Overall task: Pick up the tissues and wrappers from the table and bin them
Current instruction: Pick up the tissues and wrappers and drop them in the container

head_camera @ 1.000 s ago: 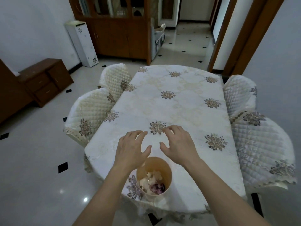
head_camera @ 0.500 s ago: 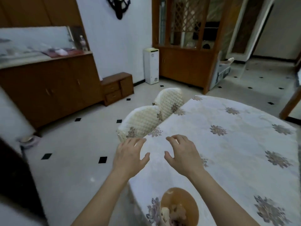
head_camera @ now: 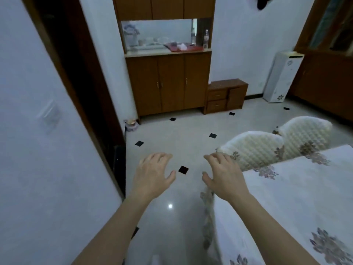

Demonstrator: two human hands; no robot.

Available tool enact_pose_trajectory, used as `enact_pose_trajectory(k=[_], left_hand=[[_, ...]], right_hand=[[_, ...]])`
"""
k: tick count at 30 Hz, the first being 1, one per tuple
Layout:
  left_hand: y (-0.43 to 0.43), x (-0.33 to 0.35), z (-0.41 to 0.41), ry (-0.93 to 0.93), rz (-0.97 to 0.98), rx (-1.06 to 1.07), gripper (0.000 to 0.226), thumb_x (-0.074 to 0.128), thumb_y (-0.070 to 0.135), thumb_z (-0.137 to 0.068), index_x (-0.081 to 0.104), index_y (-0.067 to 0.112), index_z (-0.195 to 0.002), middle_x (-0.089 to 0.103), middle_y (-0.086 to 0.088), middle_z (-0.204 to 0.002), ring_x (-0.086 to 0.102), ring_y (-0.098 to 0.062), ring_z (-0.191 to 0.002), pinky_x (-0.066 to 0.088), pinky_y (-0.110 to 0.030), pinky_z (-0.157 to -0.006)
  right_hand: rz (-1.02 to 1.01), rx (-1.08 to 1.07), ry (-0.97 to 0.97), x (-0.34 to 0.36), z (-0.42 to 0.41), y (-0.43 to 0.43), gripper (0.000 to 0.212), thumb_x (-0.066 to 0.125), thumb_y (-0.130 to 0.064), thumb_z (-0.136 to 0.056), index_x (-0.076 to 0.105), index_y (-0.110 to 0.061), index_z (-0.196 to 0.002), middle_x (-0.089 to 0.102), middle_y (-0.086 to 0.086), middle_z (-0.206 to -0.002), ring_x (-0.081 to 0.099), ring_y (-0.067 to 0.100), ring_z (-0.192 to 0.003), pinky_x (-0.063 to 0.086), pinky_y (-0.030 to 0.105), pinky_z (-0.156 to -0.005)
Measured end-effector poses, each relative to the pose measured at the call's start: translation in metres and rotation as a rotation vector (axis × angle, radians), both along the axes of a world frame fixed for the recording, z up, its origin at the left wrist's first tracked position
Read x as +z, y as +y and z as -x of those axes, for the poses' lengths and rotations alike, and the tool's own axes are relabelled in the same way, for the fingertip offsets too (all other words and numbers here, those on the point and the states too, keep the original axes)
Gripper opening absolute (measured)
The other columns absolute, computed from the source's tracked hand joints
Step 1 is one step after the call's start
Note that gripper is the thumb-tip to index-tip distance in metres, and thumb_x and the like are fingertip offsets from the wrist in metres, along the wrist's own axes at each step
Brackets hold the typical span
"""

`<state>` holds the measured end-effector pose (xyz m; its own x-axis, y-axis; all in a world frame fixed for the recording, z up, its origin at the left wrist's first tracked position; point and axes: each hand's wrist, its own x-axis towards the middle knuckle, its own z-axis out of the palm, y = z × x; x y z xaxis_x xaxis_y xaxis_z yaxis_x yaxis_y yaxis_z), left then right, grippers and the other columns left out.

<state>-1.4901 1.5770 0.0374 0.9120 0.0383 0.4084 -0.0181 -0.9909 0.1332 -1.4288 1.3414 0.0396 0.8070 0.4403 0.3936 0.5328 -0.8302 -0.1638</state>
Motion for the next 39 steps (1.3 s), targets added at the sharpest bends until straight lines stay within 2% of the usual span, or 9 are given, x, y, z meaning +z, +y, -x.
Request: enact_pose_trajectory(k=[4, 7, 13, 18, 28, 39], left_hand=[[0.033, -0.014, -0.034, 0.025, 0.02, 0.008, 0.054, 0.046, 0.054, -0.083, 0.061, 0.024, -0.126, 0.065, 0.006, -0.119, 0.059, -0.017, -0.11, 0.045, -0.038, -0.088], [0.059, -0.023, -0.08, 0.035, 0.031, -0.015, 0.053, 0.048, 0.053, -0.082, 0.062, 0.023, -0.123, 0.066, 0.005, -0.118, 0.06, -0.019, -0.109, 0.048, -0.038, -0.087], [0.111, -0.025, -0.185, -0.01, 0.046, -0.106, 0.052, 0.049, 0.051, -0.08, 0.064, 0.021, -0.12, 0.068, 0.003, -0.113, 0.062, -0.021, -0.103, 0.05, -0.038, -0.081], [0.143, -0.025, -0.261, 0.074, 0.029, -0.175, 0.053, 0.049, 0.052, -0.083, 0.059, 0.024, -0.127, 0.064, 0.005, -0.122, 0.057, -0.019, -0.112, 0.047, -0.039, -0.09], [0.151, -0.031, -0.392, 0.079, -0.001, -0.299, 0.056, 0.044, 0.055, -0.084, 0.057, 0.024, -0.129, 0.064, 0.003, -0.123, 0.056, -0.02, -0.113, 0.046, -0.039, -0.089], [0.126, -0.04, -0.599, 0.123, -0.048, -0.345, 0.052, 0.052, 0.052, -0.089, 0.052, 0.025, -0.134, 0.06, 0.003, -0.129, 0.052, -0.02, -0.119, 0.042, -0.04, -0.097]], right_hand=[[0.04, 0.013, 0.021, -0.011, -0.036, 0.032, 0.048, 0.053, -0.043, -0.082, 0.059, -0.02, -0.123, 0.062, 0.002, -0.116, 0.057, 0.026, -0.109, 0.05, 0.043, -0.085], [0.081, -0.006, 0.023, -0.018, -0.073, 0.056, 0.048, 0.059, -0.041, -0.081, 0.059, -0.019, -0.123, 0.062, 0.004, -0.116, 0.058, 0.028, -0.108, 0.05, 0.041, -0.082], [0.079, -0.102, 0.03, -0.021, -0.16, 0.106, 0.048, 0.061, -0.039, -0.084, 0.057, -0.017, -0.127, 0.06, 0.003, -0.119, 0.055, 0.028, -0.112, 0.047, 0.042, -0.088], [0.055, -0.179, 0.043, -0.025, -0.216, 0.137, 0.047, 0.064, -0.037, -0.083, 0.059, -0.017, -0.125, 0.061, 0.004, -0.117, 0.056, 0.028, -0.11, 0.048, 0.043, -0.087], [0.055, -0.296, 0.085, -0.04, -0.319, 0.151, 0.046, 0.063, -0.037, -0.083, 0.058, -0.017, -0.124, 0.061, 0.005, -0.117, 0.056, 0.029, -0.11, 0.047, 0.042, -0.086], [-0.034, -0.372, 0.117, -0.072, -0.511, 0.134, 0.045, 0.066, -0.034, -0.081, 0.06, -0.014, -0.121, 0.062, 0.007, -0.114, 0.057, 0.031, -0.107, 0.047, 0.042, -0.084]])
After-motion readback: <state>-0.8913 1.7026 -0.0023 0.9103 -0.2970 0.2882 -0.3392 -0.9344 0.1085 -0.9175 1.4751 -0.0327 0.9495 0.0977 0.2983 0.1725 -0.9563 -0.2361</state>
